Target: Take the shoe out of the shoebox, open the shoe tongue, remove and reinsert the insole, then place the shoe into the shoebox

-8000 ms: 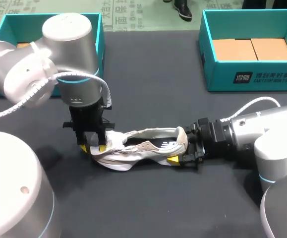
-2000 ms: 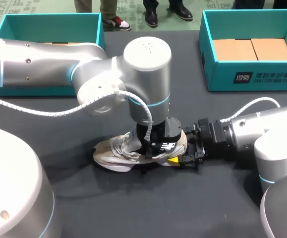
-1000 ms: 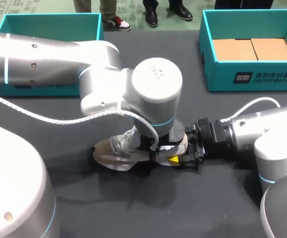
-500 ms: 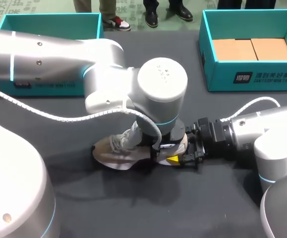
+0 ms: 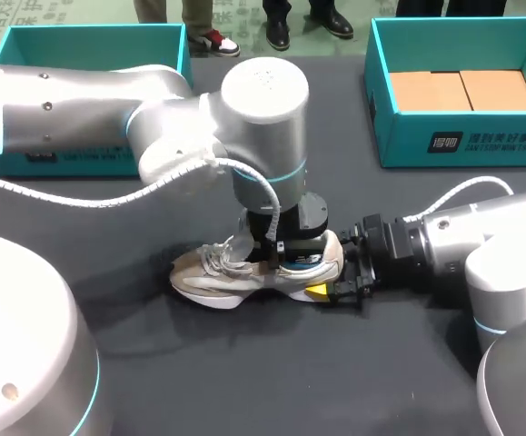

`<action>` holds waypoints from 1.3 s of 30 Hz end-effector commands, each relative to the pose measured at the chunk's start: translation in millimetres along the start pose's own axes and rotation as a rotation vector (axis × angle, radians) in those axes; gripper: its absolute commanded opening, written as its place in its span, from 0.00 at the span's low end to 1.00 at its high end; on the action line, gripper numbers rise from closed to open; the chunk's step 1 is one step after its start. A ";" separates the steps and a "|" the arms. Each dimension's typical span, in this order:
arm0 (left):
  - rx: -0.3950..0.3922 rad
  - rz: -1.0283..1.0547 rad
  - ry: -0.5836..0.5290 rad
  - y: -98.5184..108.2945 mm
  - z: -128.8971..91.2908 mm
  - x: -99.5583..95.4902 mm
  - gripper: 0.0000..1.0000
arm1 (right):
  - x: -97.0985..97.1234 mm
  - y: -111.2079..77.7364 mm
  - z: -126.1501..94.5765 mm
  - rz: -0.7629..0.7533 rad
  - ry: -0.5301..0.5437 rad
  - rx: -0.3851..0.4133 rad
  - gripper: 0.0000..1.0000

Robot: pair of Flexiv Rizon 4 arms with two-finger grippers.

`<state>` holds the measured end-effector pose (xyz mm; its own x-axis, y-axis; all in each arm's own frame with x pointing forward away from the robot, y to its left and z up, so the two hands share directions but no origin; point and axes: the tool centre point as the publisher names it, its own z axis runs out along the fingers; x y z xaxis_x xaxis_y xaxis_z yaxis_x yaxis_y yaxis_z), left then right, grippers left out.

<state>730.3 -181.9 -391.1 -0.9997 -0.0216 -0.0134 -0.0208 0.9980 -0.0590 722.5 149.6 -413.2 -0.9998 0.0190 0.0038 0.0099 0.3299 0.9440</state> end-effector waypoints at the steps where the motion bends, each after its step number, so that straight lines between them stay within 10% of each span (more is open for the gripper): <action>1: 0.107 0.018 0.067 19.5 -10.8 -11.0 0.00 | 3.2 -1.4 2.5 0.000 0.001 0.004 0.00; 27: 0.383 0.040 0.115 30.3 -58.7 12.7 0.00 | 3.2 -1.4 2.5 0.000 0.001 0.004 0.00; 39: 0.360 -0.013 0.050 -0.6 -68.9 12.4 0.00 | 3.2 -1.4 2.5 0.000 0.001 0.004 0.00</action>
<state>720.5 -165.5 -324.2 -0.9986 -0.0174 0.0501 -0.0373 0.9019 -0.4303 720.9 149.8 -413.5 -0.9998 0.0178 0.0033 0.0090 0.3305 0.9438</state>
